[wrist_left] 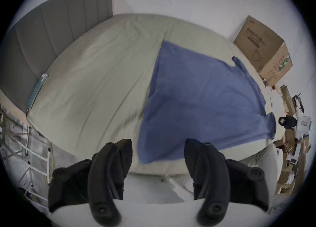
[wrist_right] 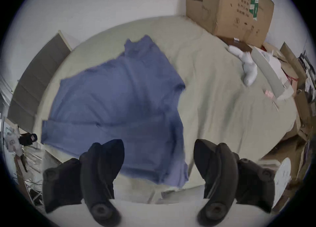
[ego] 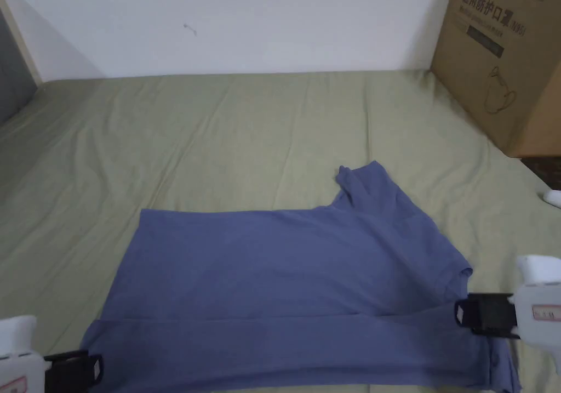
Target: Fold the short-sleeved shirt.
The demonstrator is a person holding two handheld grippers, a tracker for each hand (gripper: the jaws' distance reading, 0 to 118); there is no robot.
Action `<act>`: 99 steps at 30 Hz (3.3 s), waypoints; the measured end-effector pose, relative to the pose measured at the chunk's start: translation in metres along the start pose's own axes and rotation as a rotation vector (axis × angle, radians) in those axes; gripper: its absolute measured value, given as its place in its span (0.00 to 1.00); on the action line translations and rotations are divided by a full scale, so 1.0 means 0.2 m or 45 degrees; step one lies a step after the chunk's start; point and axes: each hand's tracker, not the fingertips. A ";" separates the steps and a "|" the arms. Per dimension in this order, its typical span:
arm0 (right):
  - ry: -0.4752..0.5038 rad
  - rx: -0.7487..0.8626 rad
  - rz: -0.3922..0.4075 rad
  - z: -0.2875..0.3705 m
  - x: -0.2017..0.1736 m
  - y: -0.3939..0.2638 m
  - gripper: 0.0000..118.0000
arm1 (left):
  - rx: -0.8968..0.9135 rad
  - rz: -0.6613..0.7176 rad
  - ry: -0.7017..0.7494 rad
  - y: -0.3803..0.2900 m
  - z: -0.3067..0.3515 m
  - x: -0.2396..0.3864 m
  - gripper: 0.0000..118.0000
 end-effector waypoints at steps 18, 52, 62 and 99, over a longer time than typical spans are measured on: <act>-0.085 0.022 0.045 -0.71 -0.04 0.81 0.79 | -0.010 -0.029 -0.036 0.50 -0.41 0.34 0.00; -0.071 -0.067 0.012 -1.01 0.01 1.09 0.01 | -0.063 0.136 0.070 1.24 -1.02 0.10 0.73; -0.061 -0.084 -0.012 -1.04 0.02 1.10 0.01 | -0.231 -0.069 0.134 1.31 -1.28 0.24 0.31; -0.199 -0.128 0.016 -0.07 0.09 -0.25 0.70 | -0.129 0.026 0.100 0.06 -0.14 -0.04 0.80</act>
